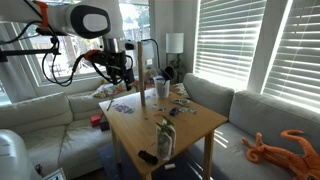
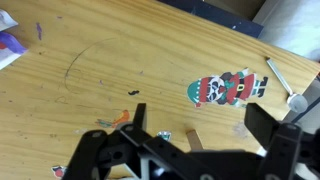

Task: Shift a block from the stack to the table

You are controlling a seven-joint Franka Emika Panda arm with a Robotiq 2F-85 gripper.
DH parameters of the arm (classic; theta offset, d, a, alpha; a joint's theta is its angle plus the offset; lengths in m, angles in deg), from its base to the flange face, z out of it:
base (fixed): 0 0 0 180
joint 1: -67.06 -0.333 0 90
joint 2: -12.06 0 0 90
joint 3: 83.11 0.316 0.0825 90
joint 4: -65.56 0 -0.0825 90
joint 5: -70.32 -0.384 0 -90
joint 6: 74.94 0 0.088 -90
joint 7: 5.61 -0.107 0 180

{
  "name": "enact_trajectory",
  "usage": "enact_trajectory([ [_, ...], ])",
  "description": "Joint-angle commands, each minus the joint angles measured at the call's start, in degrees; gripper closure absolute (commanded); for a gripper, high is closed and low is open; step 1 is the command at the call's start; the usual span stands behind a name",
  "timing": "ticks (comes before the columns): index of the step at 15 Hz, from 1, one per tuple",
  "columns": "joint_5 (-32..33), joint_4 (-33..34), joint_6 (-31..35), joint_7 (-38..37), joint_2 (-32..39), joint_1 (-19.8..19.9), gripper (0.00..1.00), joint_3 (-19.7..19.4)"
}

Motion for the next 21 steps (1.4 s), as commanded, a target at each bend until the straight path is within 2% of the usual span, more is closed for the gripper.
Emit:
enact_trajectory([
  [1,-0.29,0.14,-0.13,0.24,0.04,0.61,0.0,0.48],
  [4,-0.29,0.14,-0.13,0.24,0.05,0.61,0.0,0.48],
  [7,2.28,2.91,5.56,-0.86,-1.71,1.31,0.0,2.11],
  [10,5.87,9.67,7.02,0.75,-1.58,1.15,0.0,3.17],
  [14,11.94,18.96,12.36,3.38,2.57,1.11,0.0,4.58],
  [16,8.7,22.57,14.26,3.43,4.98,-0.41,0.0,3.31],
  [17,9.83,17.82,13.34,2.43,1.02,0.3,0.0,4.0],
  [21,9.67,21.48,13.98,2.48,4.41,0.24,0.0,3.89],
])
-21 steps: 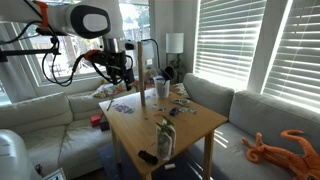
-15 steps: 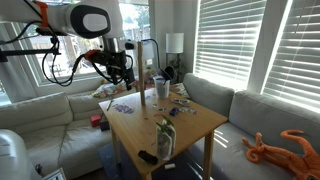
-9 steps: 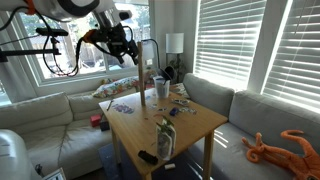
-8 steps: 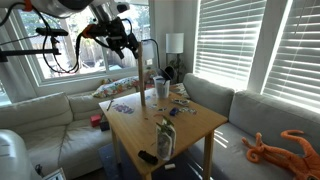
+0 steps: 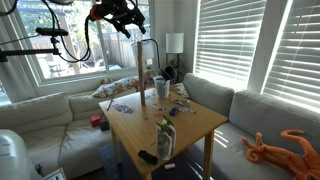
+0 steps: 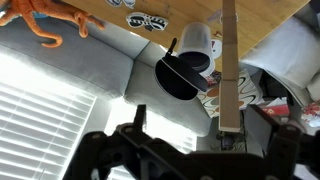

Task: Shift a block from the stack to the table

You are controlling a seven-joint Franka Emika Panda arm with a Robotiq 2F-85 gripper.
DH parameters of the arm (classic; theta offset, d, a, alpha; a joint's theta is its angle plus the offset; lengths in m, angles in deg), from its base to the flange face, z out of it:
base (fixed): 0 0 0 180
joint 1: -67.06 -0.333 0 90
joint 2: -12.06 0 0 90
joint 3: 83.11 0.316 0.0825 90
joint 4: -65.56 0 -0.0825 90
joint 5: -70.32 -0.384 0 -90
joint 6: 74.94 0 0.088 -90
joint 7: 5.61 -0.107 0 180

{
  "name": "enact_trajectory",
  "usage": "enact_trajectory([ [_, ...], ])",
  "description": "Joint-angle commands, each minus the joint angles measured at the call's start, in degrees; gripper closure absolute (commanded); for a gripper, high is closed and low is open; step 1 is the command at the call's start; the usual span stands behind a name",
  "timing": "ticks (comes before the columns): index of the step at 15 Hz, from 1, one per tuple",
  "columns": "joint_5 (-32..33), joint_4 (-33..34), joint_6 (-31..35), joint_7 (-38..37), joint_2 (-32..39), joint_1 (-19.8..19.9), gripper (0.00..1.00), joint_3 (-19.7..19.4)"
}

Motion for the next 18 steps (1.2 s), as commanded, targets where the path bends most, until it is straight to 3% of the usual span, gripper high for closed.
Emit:
enact_trajectory([
  [1,-0.08,0.38,-0.12,0.04,0.36,0.17,0.0,0.14],
  [9,-6.0,12.28,-12.98,-1.65,8.95,-0.73,0.0,0.32],
  [15,-12.81,19.97,-12.86,1.7,16.92,-1.62,0.0,-0.52],
  [18,-11.55,23.99,-15.51,1.41,20.13,-1.1,0.02,0.59],
])
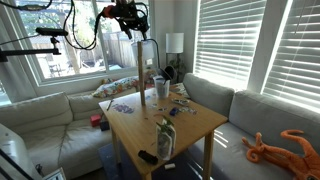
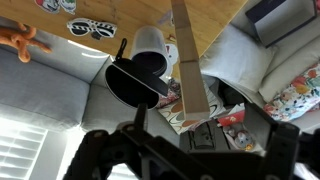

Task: Shift a block from the stack to the table

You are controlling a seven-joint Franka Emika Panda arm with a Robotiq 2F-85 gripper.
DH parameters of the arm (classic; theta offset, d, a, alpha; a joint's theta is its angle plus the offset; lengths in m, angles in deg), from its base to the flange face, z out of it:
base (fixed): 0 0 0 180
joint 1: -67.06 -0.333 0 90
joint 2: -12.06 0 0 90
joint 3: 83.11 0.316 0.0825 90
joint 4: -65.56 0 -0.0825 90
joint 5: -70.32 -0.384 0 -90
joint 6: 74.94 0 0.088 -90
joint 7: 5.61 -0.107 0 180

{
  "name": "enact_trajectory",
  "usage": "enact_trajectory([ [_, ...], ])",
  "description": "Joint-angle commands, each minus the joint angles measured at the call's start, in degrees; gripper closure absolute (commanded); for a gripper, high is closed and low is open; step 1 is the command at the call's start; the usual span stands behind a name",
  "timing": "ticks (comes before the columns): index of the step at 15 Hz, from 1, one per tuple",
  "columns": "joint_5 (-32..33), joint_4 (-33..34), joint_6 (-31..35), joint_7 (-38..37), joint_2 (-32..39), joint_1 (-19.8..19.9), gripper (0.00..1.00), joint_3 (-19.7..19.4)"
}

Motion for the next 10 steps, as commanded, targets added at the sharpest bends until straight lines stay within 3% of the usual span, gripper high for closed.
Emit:
enact_trajectory([
  [1,1.3,6.79,-4.8,0.11,4.35,0.08,0.03,0.75],
  [5,1.65,9.19,-6.76,0.67,6.54,-0.07,0.0,1.09],
  [10,2.07,11.33,-8.25,0.13,8.6,-0.17,0.09,1.83],
])
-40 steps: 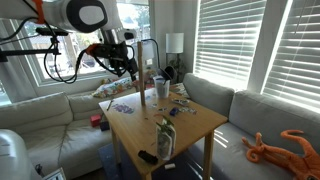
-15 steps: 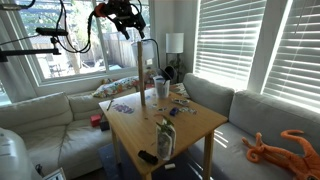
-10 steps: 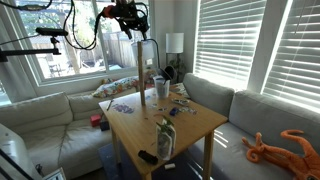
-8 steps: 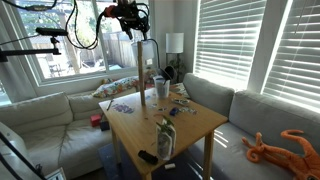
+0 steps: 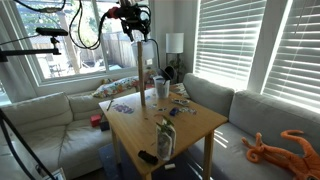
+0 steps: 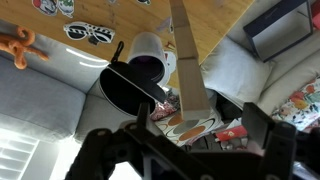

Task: Shift a block from the stack to the table

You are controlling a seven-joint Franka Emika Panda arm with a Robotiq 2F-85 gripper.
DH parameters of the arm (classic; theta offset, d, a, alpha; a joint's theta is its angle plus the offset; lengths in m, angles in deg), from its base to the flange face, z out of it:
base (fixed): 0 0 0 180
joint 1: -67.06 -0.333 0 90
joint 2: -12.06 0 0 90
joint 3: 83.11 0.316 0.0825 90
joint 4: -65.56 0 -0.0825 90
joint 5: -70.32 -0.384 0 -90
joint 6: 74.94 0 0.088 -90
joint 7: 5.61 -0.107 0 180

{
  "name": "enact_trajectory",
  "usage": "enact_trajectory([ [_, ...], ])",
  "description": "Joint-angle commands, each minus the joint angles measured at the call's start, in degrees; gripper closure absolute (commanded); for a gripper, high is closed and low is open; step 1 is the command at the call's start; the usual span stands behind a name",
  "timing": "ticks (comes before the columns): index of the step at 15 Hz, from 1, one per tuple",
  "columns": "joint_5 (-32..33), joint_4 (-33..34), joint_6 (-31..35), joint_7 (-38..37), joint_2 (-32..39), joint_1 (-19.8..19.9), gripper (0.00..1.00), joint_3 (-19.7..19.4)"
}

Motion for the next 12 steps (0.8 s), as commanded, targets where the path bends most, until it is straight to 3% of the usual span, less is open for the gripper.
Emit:
enact_trajectory([
  [1,0.23,3.91,-2.61,0.26,2.52,-0.15,0.1,0.57],
  [3,0.67,4.71,-3.37,-0.03,3.19,-0.15,0.23,0.82],
  [7,0.61,5.98,-4.98,0.05,4.19,-0.18,0.6,1.05],
  [12,1.59,7.48,-5.19,-1.77,2.84,0.05,0.95,1.0],
])
